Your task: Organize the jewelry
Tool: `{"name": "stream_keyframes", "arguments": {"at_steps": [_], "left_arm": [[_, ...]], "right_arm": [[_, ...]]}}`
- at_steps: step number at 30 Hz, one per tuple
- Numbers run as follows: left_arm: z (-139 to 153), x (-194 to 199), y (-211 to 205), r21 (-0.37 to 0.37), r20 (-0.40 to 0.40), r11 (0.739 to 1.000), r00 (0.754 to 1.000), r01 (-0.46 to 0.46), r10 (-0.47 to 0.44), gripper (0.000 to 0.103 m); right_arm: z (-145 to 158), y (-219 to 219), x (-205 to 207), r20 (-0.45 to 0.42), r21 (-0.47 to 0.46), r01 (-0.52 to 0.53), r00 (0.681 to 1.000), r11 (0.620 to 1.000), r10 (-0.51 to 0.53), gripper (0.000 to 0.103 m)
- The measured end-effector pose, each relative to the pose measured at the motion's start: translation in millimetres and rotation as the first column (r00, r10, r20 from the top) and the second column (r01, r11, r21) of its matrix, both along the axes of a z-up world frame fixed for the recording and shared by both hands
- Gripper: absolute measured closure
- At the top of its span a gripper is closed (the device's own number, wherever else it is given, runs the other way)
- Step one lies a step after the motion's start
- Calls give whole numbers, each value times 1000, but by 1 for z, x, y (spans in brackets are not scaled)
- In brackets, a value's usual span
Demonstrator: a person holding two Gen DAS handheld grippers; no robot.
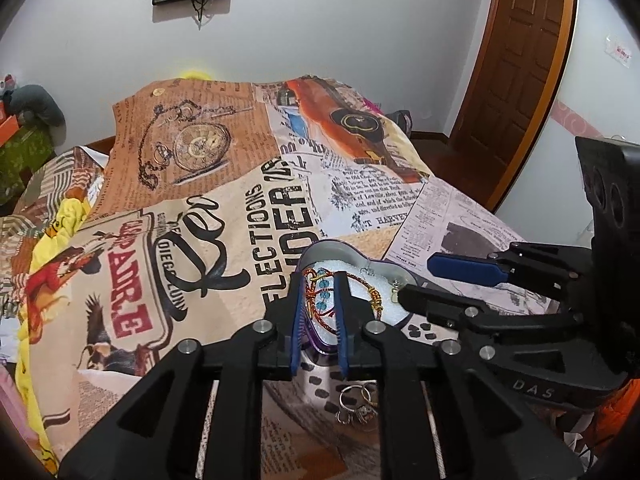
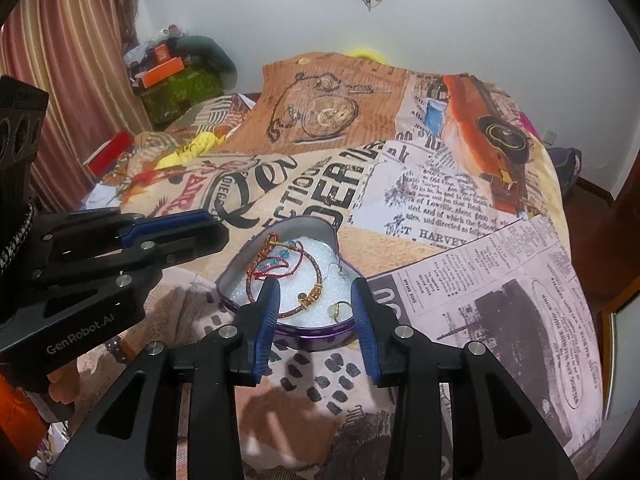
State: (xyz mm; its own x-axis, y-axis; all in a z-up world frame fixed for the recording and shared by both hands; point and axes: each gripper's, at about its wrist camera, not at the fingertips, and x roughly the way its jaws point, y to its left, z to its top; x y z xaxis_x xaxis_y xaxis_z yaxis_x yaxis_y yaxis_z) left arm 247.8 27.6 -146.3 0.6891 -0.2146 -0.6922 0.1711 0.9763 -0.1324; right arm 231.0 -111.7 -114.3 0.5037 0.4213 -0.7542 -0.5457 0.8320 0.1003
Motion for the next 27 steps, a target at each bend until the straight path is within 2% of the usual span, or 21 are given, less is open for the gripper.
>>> {"name": "stream_keyframes", "arguments": {"at_steps": [13,22,27], "left_arm": [[26,-37,7,23,43,1000,999,-19,18,76],[3,-55,14,32,-32,999,999,-34,35,76],[-13,-63,9,9,-83,1000,996,-15,15,76]], "right_arm": [[30,-7,-25,57,18,21,998,1000,-22,70],[25,-7,-41,44,6,18,999,1000,-18,70],[13,-6,-46,11,-8,11,1000,1000,-11,70]]}}
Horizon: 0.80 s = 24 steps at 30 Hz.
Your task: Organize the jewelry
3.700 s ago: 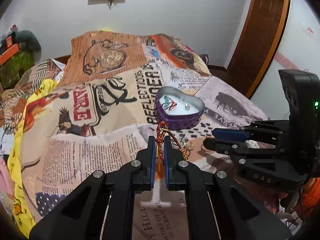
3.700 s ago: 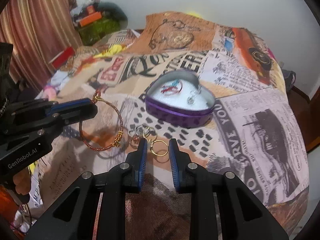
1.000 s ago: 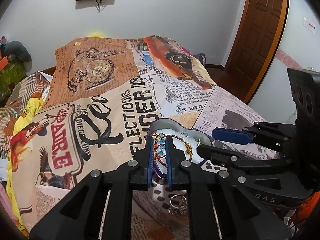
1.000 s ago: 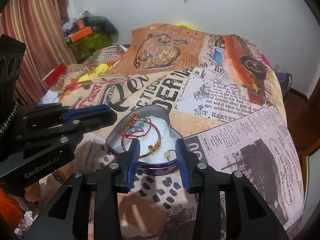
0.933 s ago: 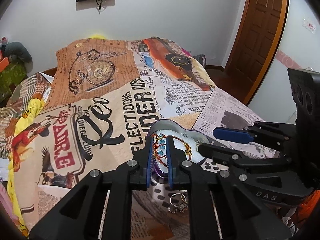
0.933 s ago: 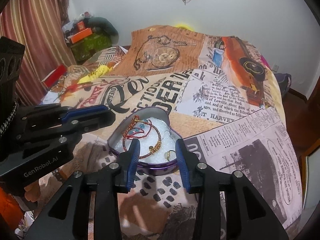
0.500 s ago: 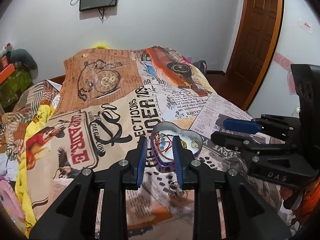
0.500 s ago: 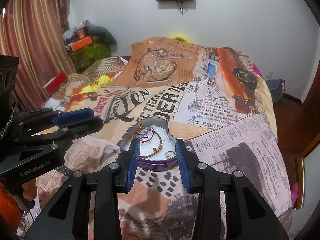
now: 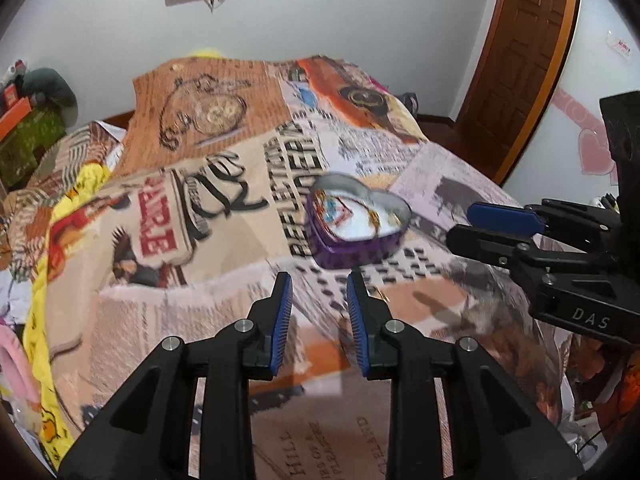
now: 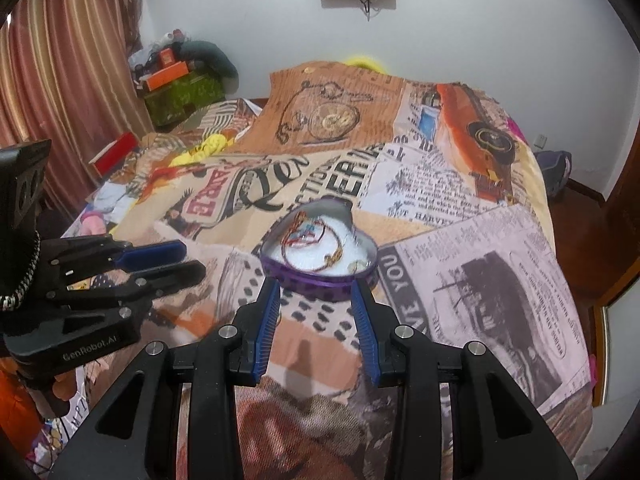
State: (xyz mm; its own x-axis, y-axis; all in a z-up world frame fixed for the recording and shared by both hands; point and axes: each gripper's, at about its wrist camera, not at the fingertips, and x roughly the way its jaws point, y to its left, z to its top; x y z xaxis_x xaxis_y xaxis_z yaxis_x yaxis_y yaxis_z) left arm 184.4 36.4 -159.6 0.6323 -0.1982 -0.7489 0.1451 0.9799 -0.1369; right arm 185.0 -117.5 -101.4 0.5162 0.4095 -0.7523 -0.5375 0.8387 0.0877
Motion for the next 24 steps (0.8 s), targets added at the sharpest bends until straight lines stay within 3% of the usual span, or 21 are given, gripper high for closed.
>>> {"name": "stream_keyframes", "arguments": {"at_steps": [12,19,24], "left_arm": [[-27,4,-26,-41,-58,998,997,54,-56,76],[-36,13,-30,-48,-84,997,995,58,-62,93],[-34,11,-28,-62,-66,996,996,58,-63,93]], "right_arm": [[-18,-11,-4,-57,-5,14,998,1000,-14,70],[-22,-12,-2,-72,0,13,997,1000,-13,70],[-26,-8,-4,-84,0,-2,996,1000,1,70]]}}
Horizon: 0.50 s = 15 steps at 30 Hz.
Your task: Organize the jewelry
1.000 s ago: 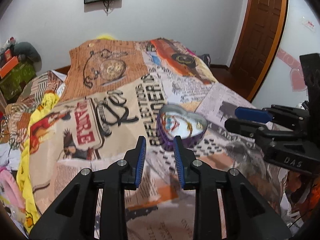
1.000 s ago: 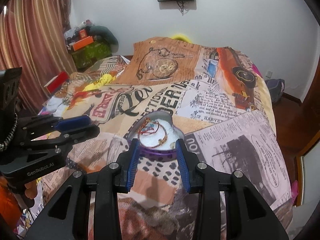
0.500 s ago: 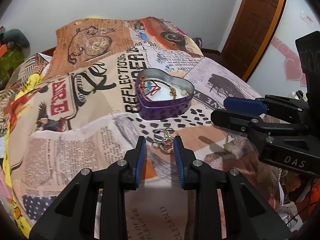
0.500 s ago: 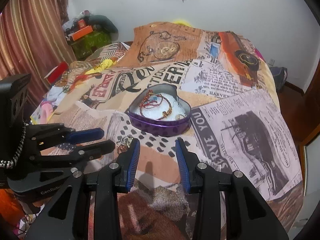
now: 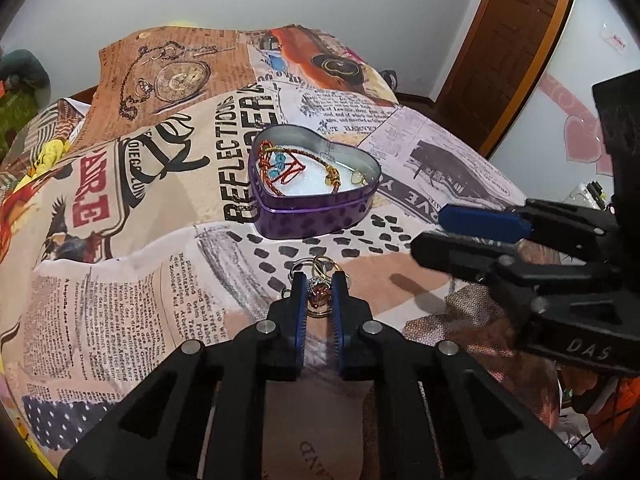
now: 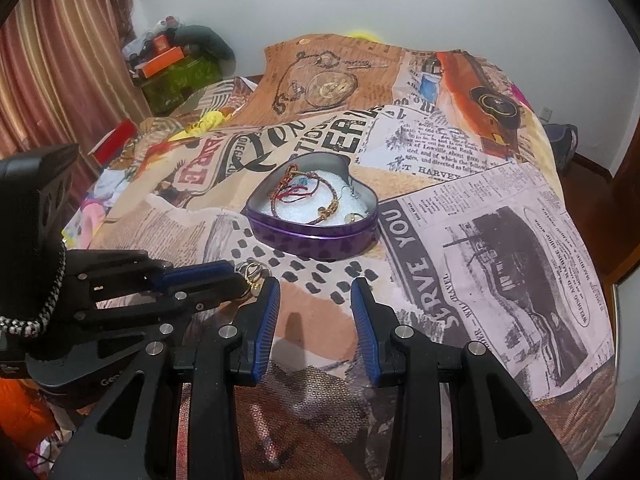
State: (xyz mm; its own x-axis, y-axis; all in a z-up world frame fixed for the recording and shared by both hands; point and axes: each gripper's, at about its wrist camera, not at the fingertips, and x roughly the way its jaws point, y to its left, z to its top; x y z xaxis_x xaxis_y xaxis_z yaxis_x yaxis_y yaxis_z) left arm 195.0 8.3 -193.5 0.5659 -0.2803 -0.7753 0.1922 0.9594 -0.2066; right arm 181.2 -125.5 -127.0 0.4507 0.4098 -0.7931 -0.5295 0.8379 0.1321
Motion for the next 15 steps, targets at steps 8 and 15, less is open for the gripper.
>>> {"name": "stream_keyframes", "arguments": {"at_steps": [8,15], "left_arm": [[20,-8,16,-8,65,999,997,-49,49,93],[23,-14,34,1,89,996,992,-92,91,93]], "right_arm": [[-3,14,0,-21,-5,-55,998,998,55,70],[-13,31,5,-31,-47,-76,997,996,74,70]]}}
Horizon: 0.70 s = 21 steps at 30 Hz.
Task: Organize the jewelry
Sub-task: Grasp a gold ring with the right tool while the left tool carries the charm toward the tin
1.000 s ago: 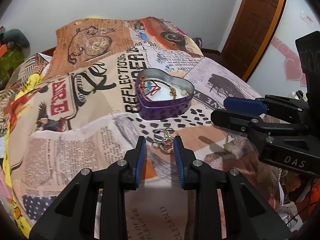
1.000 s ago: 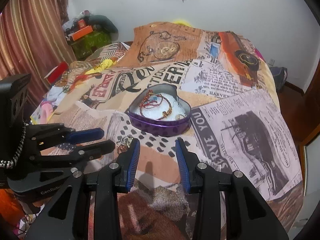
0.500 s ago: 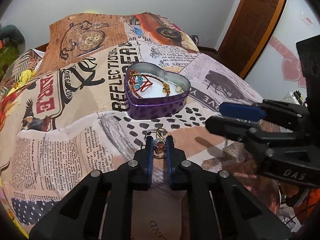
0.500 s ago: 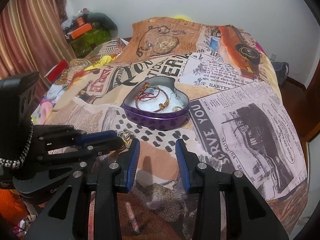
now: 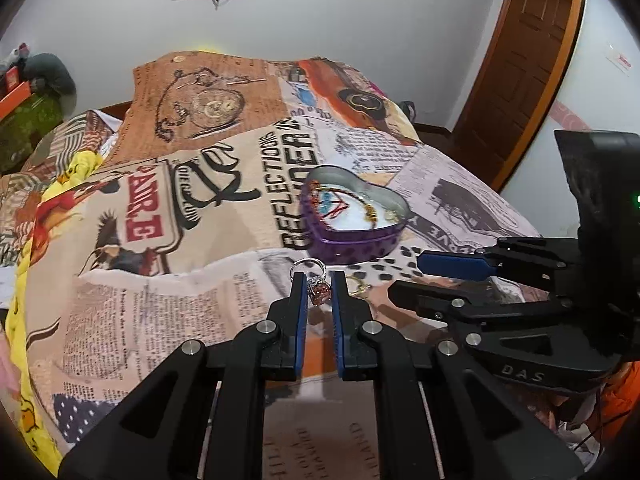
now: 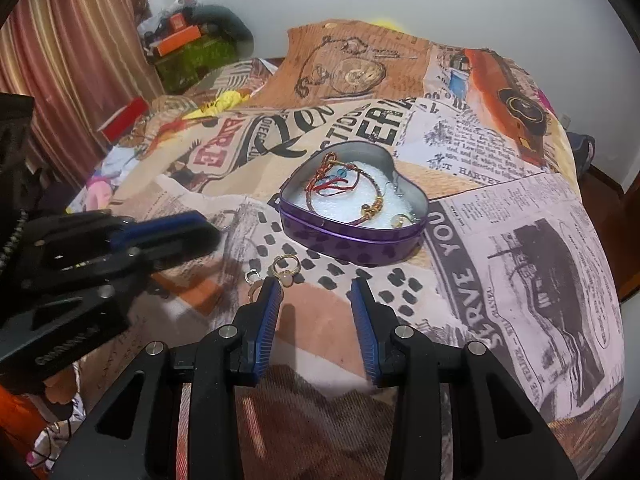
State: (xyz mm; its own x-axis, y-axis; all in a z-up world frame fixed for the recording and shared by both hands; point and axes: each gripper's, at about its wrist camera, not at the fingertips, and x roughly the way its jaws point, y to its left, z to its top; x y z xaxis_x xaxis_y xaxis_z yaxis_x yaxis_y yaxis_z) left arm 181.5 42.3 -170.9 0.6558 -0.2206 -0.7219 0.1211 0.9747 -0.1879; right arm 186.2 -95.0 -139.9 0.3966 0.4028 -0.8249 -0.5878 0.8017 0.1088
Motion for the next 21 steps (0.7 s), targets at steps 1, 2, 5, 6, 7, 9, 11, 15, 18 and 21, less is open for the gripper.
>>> {"name": "stream_keyframes", "arguments": {"at_steps": [1,2,5,6,7,9,11,15,18,21], "left_arm": [[-2,0,2,-1,-3,1000,1000,-4,4,93],[-4,0,4,-1,-6,1000,1000,-7,7,93],[-9,-1,9,4,-13,1000,1000,-13,13,93],[-10,-1,9,7,-13,1000,1000,-15,15,93],[-11,-2,10,9,-12,1000,1000,-16,16,93],[-12,-2,12,3,-11,1000,1000,-16,16,93],[-13,-3,14,-3,-9,1000,1000,-15,15,93],[-16,-3,15,-11,-11,1000,1000,-12,12,93],[-18,-4,15,-10,-13,1000,1000,-9,9,93],[-20,-4,14,-10,-21,1000,1000,-9,8,93]], "right_arm": [[-1,2,1,-3,-6,-4,1000,1000,4,70],[-2,4,3,-10,-14,-11,1000,1000,11,70],[-4,8,5,-19,-27,-26,999,999,26,70],[-4,10,5,-24,-29,-37,999,999,36,70],[-4,11,3,-28,-28,-46,999,999,45,70],[-4,14,1,-40,-23,-61,997,998,60,70],[-5,19,-1,-45,-25,-76,996,997,75,70],[-10,29,-3,-47,-59,-114,993,992,111,70],[-15,33,-3,-51,-78,-128,991,989,124,70],[-15,34,-4,-46,-79,-138,990,987,135,82]]}}
